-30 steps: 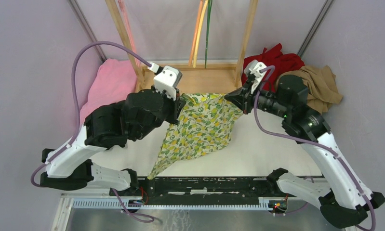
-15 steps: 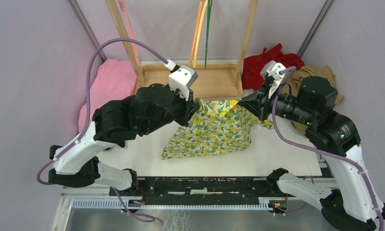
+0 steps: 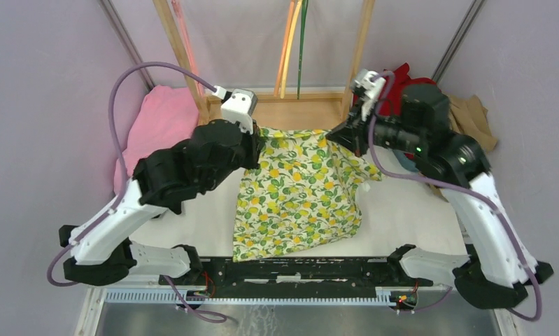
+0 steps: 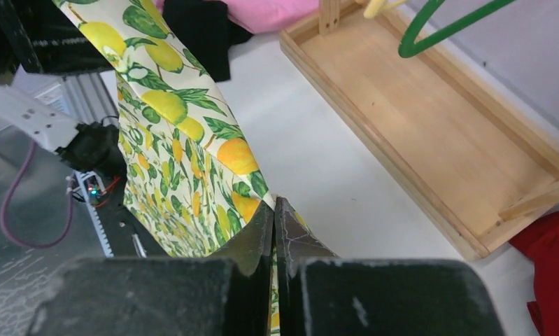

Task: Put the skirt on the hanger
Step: Flatten out the skirt at the center of the board.

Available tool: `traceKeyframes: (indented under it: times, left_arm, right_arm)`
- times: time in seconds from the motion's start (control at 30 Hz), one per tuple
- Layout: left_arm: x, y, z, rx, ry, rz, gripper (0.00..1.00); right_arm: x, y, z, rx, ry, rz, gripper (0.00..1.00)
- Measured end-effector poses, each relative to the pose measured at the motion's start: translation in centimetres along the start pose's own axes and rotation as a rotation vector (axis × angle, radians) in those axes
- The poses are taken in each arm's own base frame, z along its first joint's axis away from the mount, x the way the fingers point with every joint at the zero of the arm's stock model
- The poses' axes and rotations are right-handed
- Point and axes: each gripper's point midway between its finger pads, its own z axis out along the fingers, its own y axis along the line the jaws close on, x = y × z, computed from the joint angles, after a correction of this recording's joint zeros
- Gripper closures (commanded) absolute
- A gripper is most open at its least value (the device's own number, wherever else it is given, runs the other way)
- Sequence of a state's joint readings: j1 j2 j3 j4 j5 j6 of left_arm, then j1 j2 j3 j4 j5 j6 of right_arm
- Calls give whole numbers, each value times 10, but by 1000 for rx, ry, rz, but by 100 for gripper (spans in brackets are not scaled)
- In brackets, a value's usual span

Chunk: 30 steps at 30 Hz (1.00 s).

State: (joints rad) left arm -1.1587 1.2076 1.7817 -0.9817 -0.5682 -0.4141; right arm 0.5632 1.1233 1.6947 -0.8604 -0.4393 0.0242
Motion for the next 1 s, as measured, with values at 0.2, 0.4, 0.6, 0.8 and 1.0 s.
traceKeyframes:
  times: [0.2, 0.4, 0.6, 0.8, 1.0]
  left_arm:
    - [63, 87, 78, -315, 110, -32, 90]
    - [101, 155, 132, -469, 181, -111, 91]
    - [113, 205, 178, -553, 184, -172, 92]
    - [132, 240, 207, -586, 201, -193, 95]
    - [133, 250, 226, -581, 154, -204, 90]
  right_arm:
    - [45, -49, 91, 39, 165, 65, 99]
    - [98, -91, 172, 46, 314, 67, 99]
    - [121, -134, 236, 79, 366, 9, 99]
    - [150, -166, 273, 131, 397, 4, 99]
    - [153, -190, 289, 232, 336, 0, 64]
